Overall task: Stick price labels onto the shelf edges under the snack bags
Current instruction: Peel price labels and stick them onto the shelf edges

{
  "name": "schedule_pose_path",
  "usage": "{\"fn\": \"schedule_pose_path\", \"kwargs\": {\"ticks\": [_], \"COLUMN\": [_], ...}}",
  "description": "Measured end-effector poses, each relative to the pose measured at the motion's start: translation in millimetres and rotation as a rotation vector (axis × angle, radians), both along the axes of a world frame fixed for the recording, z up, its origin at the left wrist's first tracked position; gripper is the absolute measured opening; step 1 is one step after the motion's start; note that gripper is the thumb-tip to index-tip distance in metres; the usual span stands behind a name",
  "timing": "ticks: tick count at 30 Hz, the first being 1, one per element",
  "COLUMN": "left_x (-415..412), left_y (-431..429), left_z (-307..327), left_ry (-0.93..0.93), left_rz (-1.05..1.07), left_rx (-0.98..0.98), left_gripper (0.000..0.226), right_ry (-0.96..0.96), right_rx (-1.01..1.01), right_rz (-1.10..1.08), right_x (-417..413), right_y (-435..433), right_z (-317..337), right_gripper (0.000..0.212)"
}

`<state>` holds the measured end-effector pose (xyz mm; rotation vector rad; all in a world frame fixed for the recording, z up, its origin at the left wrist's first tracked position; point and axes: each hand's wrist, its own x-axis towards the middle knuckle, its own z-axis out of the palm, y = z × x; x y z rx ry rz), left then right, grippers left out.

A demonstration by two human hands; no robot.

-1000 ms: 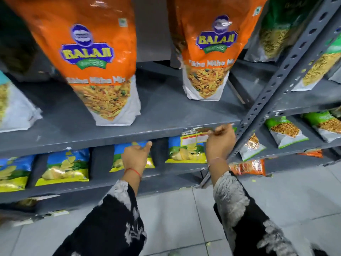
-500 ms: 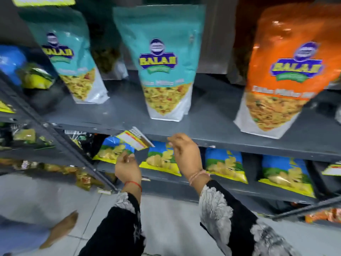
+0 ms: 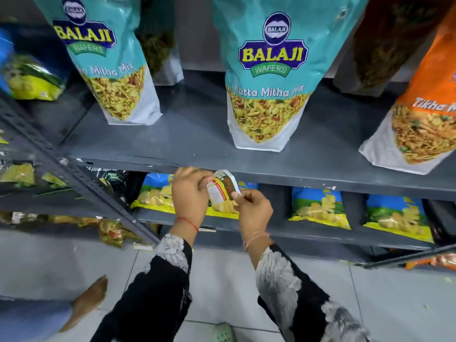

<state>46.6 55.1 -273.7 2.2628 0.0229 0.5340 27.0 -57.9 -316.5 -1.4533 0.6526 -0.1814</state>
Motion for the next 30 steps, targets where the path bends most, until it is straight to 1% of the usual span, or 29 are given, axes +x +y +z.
{"fn": "schedule_pose_path", "kwargs": {"ticks": [3, 5, 6, 8, 11, 17, 21, 24, 26, 28, 29, 30], "left_x": [-15.0, -16.7, -14.8, -9.1, -2.6, 3.5, 8.3, 6.3, 5.5, 10.7, 10.6, 3.3], "left_y": [-2.5, -6.8, -9.6, -16.4, -23.6, -26.2, -28.8, -24.1, -23.9, -20.6, -14.8, -8.4], "left_z": [-13.3, -21.9, -24.6, -26.2, -24.3, -22.2, -15.0, -12.6, -5.6, -2.2, -7.2, -9.7], "left_ry": [0.024, 0.109, 0.153, 0.202, 0.207, 0.226, 0.286, 0.275, 0.283, 0.349, 0.402, 0.506], "left_rz": [0.083, 0.118, 0.137, 0.163, 0.17, 0.212, 0.271, 0.244, 0.205, 0.183, 0.162, 0.159], "left_rx": [-0.248, -0.404, -0.458, -0.502, -0.513, -0.5, -0.418, -0.377, -0.31, -0.239, -0.138, -0.003], "left_gripper": [0.008, 0.01, 0.013, 0.017, 0.019, 0.02, 0.019, 0.019, 0.021, 0.024, 0.026, 0.029], "right_ry": [-0.11, -0.125, -0.141, -0.174, -0.193, -0.181, -0.132, -0.091, -0.042, -0.001, -0.011, 0.023], "right_rx": [-0.166, -0.304, -0.375, -0.508, -0.635, -0.763, -0.886, -0.98, -1.045, -1.09, -1.111, -1.134], "right_rz": [0.002, 0.033, 0.051, 0.079, 0.11, 0.166, 0.226, 0.282, 0.348, 0.395, 0.414, 0.428], "right_x": [-13.4, -12.4, -10.1, -5.0, 2.1, 8.1, 13.3, 13.0, 14.6, 17.3, 15.4, 10.4], "right_y": [-11.7, -22.1, -27.0, -34.7, -40.3, -43.1, -48.5, -57.1, -59.7, -63.4, -67.3, -72.2], "right_z": [1.8, 4.7, 9.7, 19.2, 22.8, 25.1, 32.2, 41.6, 50.7, 61.6, 63.5, 66.8], "right_gripper": [0.037, 0.035, 0.03, 0.012, 0.009, 0.015, 0.021, 0.029, 0.033, 0.036, 0.036, 0.035]}}
